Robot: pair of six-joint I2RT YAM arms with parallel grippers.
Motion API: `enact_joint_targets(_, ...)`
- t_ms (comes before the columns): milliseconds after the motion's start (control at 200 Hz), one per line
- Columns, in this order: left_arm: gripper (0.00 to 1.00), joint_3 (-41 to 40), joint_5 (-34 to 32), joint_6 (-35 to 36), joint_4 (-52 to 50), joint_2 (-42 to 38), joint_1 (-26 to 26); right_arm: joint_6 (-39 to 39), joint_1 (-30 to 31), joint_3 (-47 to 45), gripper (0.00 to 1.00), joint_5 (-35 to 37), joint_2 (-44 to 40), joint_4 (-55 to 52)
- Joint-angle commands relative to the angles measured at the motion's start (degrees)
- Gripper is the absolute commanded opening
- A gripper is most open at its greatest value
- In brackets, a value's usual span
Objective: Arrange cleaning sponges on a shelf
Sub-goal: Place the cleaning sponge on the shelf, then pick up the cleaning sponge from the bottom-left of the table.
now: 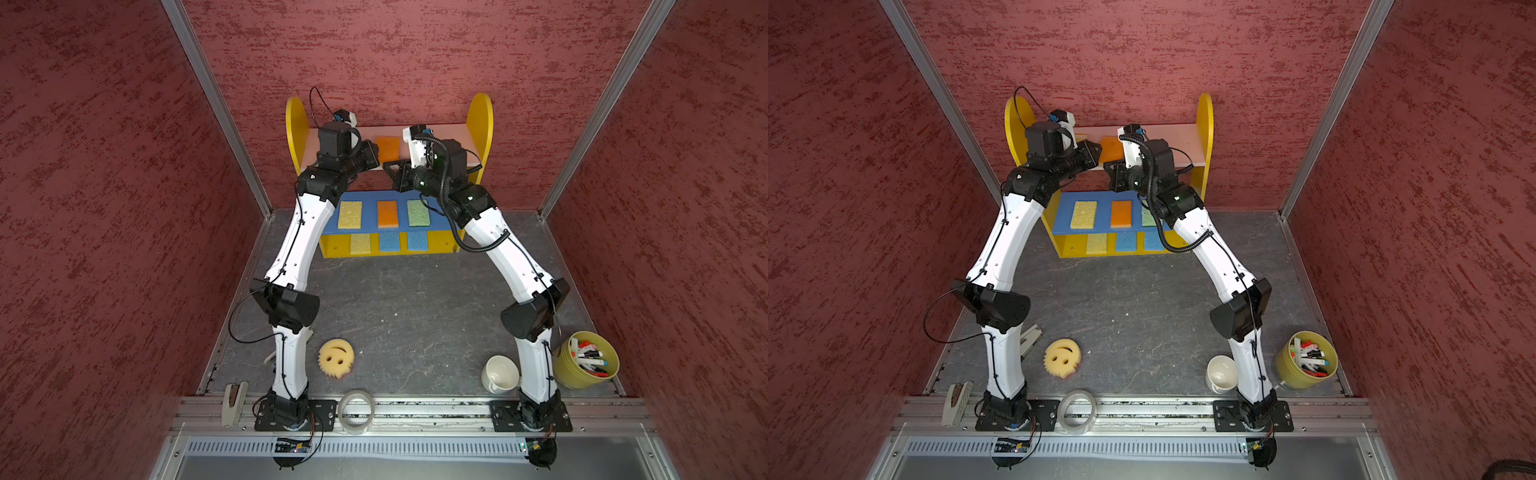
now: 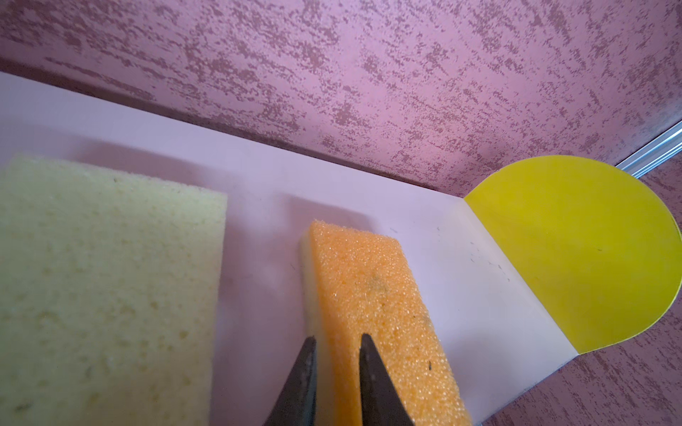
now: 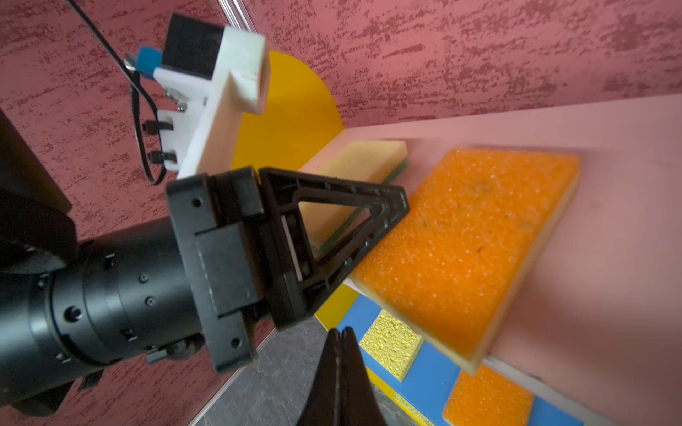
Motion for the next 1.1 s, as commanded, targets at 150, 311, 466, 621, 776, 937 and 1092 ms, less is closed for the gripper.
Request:
enact_joint_targets(150,0.36,-2.96,0.35,-1.01,4.28,-2.74,0.1,0.61,-0.75,2.05,0.0,-0.13,2.19,-0.39)
enact_joint_targets(311,0.45,-3.17,0.94,-1.47,4.38,-3.01,0.05,0.61,-0.88,2.12,0.0,0.23,2.25,0.21)
enact_joint_targets(466,0.53,-4.66,1.57,-1.89,5.81,-4.29,-0.08,1.21,-1.26,2.47,0.0,0.32,3.03,0.83)
enact_joint_targets(621,0.61,-9.24,2.69,-2.6,9.63,-7.81,-0.21,1.83,-1.7,3.26,0.0,0.19,3.93,1.1)
enact_joint_targets(776,0.62,-16.72,2.63,-2.87,15.0,-13.7,-0.56,2.24,-2.01,3.27,0.0,0.09,4.19,1.45)
enact_joint_targets(937,0.63,-20.98,2.61,-2.69,17.91,-18.32,-1.03,2.9,-2.24,3.35,0.0,-0.59,4.58,1.55)
enact_joint_targets(1092,0.63,-24.17,3.34,-2.55,19.85,-22.53,-1.98,3.76,-2.19,2.9,0.0,-2.25,3.99,1.02)
